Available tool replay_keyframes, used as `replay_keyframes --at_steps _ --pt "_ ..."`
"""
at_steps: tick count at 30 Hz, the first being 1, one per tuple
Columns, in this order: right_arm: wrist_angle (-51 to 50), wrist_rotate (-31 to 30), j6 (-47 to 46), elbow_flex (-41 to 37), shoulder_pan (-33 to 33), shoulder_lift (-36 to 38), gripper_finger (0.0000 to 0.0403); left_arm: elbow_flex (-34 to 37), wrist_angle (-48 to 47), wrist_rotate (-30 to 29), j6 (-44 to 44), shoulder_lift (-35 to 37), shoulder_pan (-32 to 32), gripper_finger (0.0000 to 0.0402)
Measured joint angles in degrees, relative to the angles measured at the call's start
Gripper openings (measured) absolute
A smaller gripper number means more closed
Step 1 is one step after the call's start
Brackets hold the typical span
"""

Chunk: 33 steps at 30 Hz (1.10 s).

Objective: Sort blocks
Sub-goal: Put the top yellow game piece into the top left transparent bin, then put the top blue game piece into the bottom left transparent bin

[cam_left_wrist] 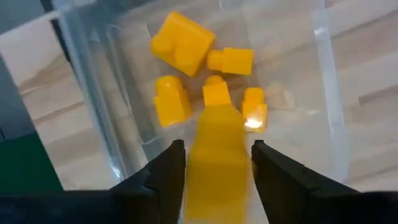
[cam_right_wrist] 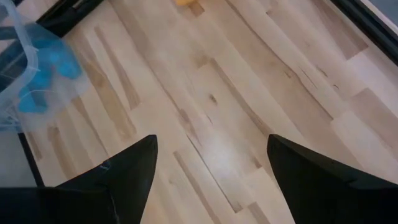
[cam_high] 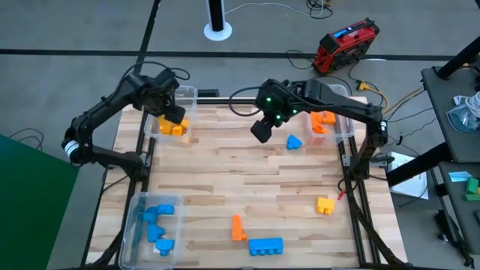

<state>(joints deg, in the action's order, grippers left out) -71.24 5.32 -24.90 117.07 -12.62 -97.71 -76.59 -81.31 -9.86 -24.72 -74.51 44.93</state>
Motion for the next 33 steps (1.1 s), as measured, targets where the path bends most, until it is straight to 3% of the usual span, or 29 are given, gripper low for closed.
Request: replay_keyframes --at_steps 7,12,22,30,33 --pt "0.13 -0.01 -0.01 -0.75 0.0 -1.5 0.0302 0.82 0.75 -2.11 -0.2 3.7 -0.28 0.0195" --pt "0.11 0.0 -0.19 -2.31 0.0 -2.18 0.0303 0.88 4.18 1.32 -2.97 8.55 -4.41 0.0201" --pt "-0.18 -0.02 -4.01 -7.88 0.0 -2.23 0.0278 2.47 16.42 0.93 -13.92 16.56 -25.87 0.0201" --pt "-3.51 -0.5 -5.23 -13.46 3.02 -2.27 0.0249 3.14 21.0 -5.96 -18.57 13.57 -43.32 0.0201" --pt "-3.84 -5.22 -5.16 -16.16 3.64 -2.27 0.0236 3.14 22.12 -6.47 -19.91 11.47 -46.81 0.0201"
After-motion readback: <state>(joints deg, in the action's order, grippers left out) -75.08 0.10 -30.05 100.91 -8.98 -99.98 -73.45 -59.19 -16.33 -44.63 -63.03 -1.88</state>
